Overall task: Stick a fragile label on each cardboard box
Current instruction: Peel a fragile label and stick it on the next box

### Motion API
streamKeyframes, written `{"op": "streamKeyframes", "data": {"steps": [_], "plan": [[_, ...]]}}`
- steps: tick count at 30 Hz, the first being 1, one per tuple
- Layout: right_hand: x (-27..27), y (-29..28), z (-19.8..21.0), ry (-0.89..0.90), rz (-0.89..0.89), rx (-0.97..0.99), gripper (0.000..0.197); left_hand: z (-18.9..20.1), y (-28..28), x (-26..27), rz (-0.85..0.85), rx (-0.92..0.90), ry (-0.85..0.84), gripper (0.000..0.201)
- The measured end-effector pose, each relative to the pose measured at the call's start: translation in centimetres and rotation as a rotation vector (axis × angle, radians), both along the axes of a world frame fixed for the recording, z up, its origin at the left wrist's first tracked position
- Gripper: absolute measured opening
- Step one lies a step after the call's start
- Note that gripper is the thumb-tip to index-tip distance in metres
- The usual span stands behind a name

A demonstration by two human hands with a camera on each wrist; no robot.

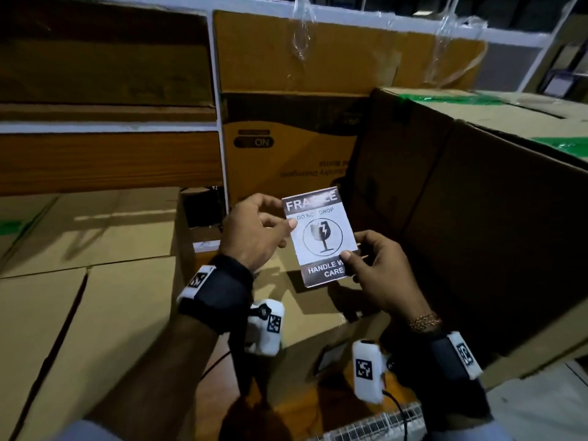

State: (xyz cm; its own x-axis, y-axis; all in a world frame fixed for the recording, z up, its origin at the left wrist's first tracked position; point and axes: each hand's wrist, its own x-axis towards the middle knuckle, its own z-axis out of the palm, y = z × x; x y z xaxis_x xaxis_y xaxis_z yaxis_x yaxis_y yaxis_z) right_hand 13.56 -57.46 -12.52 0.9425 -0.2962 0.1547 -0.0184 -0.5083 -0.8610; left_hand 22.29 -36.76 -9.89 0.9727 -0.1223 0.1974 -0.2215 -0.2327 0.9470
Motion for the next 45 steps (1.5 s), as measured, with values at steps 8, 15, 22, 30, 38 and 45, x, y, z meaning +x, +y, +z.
{"op": "streamKeyframes", "data": {"steps": [8, 15, 22, 30, 38, 45], "plan": [[1.8, -1.6, -1.4, 0.039, -0.04, -0.065, 0.014, -1.1, -1.8, 3.3, -0.009, 0.28, 0.052, 0.052], [3.1, -1.2, -3.1, 0.066, -0.026, -0.184, 0.008, -2.4, -1.4, 4.9, -0.012, 0.586, 0.188, 0.068], [3.4, -0.6, -4.4, -0.005, -0.057, -0.266, 0.026, -3.0, -0.9, 5.5, -0.024, 0.69, 0.242, 0.064], [4.0, -2.5, -3.6, -0.01, -0.033, -0.139, 0.01, -2.7, -2.5, 6.3, -0.052, 0.717, 0.178, 0.063], [2.9, -3.6, -4.0, -0.009, -0.199, -0.087, 0.015, -1.6, -5.8, 7.7, -0.114, 0.85, 0.144, 0.074], [2.4, -3.9, -4.9, -0.084, -0.247, -0.03, 0.018, -2.1, -6.9, 8.1, -0.158, 0.886, 0.137, 0.069]]}}
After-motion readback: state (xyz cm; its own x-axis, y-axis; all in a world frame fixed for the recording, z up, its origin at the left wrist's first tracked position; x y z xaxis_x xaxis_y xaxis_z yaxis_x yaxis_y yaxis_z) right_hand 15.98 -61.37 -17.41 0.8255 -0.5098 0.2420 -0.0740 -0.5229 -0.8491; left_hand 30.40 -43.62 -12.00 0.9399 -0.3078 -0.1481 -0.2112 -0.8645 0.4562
